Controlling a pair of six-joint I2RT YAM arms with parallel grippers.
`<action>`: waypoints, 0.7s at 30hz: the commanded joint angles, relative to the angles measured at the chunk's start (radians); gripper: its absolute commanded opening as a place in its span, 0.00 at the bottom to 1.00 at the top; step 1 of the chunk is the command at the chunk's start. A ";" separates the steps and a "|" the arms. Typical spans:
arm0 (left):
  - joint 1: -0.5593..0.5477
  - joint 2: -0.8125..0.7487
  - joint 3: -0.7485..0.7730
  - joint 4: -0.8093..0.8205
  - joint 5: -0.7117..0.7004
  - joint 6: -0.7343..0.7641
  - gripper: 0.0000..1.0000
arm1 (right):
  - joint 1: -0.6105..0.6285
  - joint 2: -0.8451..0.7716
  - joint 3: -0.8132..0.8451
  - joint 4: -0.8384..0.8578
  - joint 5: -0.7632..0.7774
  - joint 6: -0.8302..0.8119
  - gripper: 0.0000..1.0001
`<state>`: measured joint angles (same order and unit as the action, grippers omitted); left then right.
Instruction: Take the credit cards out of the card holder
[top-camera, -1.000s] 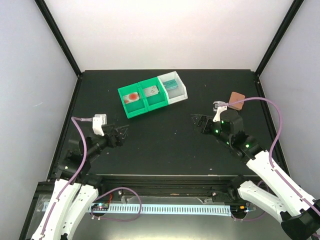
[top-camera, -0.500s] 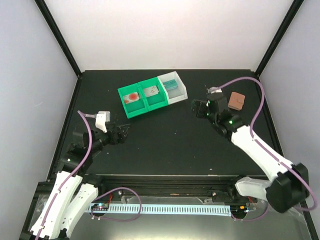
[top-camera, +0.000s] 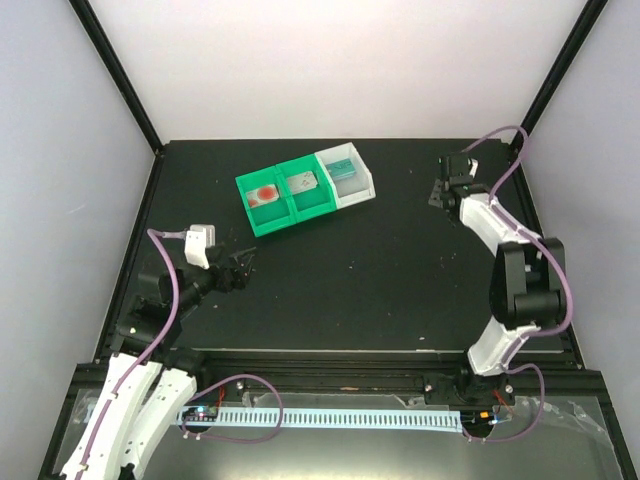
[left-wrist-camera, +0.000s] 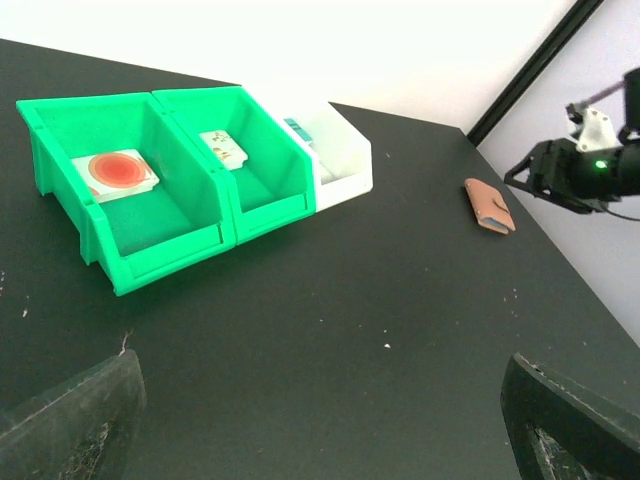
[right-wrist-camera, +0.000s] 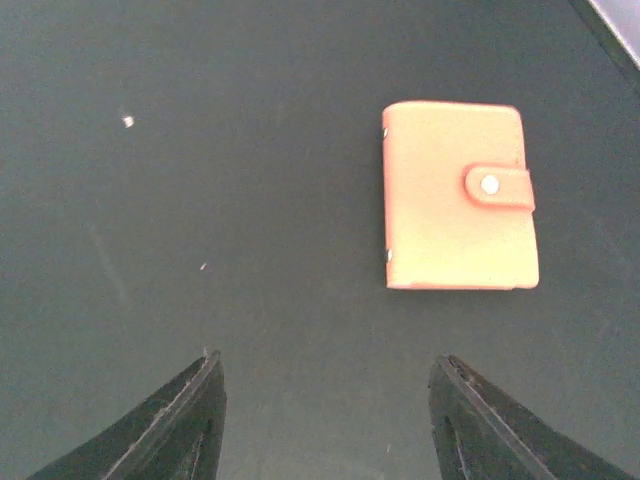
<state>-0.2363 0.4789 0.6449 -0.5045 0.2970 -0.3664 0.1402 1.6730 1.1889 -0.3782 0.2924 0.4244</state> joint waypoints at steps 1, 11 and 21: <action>-0.011 -0.012 -0.004 0.023 0.013 0.033 0.99 | -0.018 0.151 0.144 -0.093 0.135 -0.076 0.55; -0.050 -0.032 -0.009 0.029 0.029 0.038 0.99 | -0.077 0.416 0.388 -0.236 0.216 -0.186 0.54; -0.065 -0.038 -0.016 0.035 0.044 0.035 0.99 | -0.108 0.540 0.505 -0.291 0.213 -0.249 0.54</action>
<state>-0.2928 0.4507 0.6300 -0.4992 0.3187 -0.3466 0.0437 2.1883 1.6569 -0.6357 0.4831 0.2108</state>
